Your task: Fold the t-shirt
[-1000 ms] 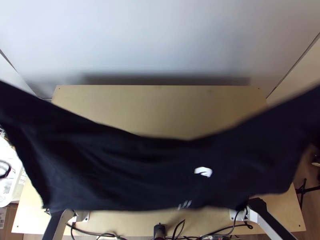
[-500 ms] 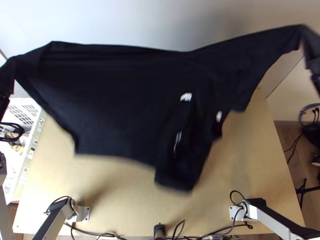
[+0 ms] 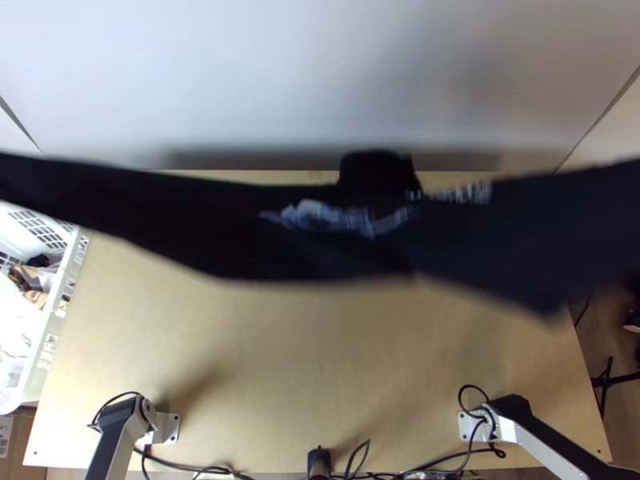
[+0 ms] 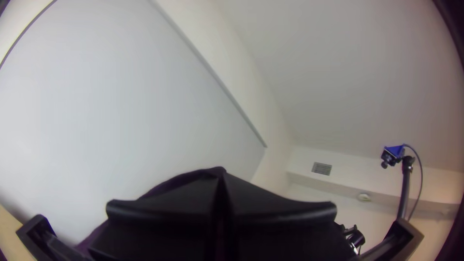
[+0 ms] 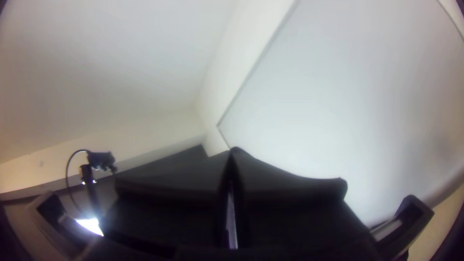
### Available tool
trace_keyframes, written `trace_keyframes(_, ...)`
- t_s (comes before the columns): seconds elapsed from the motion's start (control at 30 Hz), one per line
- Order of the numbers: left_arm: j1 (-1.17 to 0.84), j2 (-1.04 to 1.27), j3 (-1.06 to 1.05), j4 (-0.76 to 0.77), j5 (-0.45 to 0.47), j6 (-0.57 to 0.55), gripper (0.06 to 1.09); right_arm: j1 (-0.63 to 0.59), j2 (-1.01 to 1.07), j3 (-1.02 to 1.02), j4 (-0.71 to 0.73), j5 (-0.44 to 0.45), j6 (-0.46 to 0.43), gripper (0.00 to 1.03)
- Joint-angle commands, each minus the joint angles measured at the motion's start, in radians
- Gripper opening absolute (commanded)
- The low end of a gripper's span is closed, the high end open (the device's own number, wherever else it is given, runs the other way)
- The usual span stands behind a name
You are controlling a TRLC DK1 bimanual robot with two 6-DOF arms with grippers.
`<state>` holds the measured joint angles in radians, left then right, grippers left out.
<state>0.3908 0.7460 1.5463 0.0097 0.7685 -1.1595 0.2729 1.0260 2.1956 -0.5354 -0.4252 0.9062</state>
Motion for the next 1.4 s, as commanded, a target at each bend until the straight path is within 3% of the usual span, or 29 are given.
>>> trace_keyframes(0.0, -0.007, -0.069, 0.032, -0.004, 0.068, -0.065, 0.09, 0.052, -0.050, 0.053, -0.037, -0.089, 0.026, 0.03)
trace_keyframes(0.37, -0.021, -0.040, -0.009, 0.075, 0.075, -0.138, 0.09, 0.080, -0.014, 0.007, 0.023, -0.129, 0.033, 0.03)
trace_keyframes(0.47, -0.004, -0.019, -0.167, 0.076, 0.077, -0.131, 0.09, 0.081, -0.037, -0.237, 0.025, -0.129, -0.024, 0.03)
trace_keyframes(0.6, -0.010, 0.030, -0.463, 0.076, 0.084, -0.072, 0.09, 0.057, -0.092, -0.732, 0.071, -0.129, -0.084, 0.03)
trace_keyframes(0.73, -0.021, 0.092, -0.677, 0.073, 0.064, 0.021, 0.09, -0.044, -0.126, -1.171, 0.315, -0.218, 0.049, 0.03)
trace_keyframes(0.83, -0.070, 0.174, -0.782, 0.050, -0.048, 0.169, 0.09, -0.089, -0.060, -1.315, 0.334, -0.221, 0.025, 0.03)
trace_keyframes(1.07, -0.129, 0.550, -0.709, -0.131, -0.221, 0.402, 0.09, -0.247, 0.177, -1.333, 0.364, -0.215, -0.079, 0.03)
trace_keyframes(1.2, -0.170, 0.647, -0.661, -0.122, -0.279, 0.434, 0.09, -0.308, 0.281, -1.284, 0.393, -0.193, -0.125, 0.03)
trace_keyframes(1.37, -0.211, 0.742, -0.595, -0.094, -0.347, 0.460, 0.09, -0.333, 0.416, -1.205, 0.425, -0.104, -0.136, 0.03)
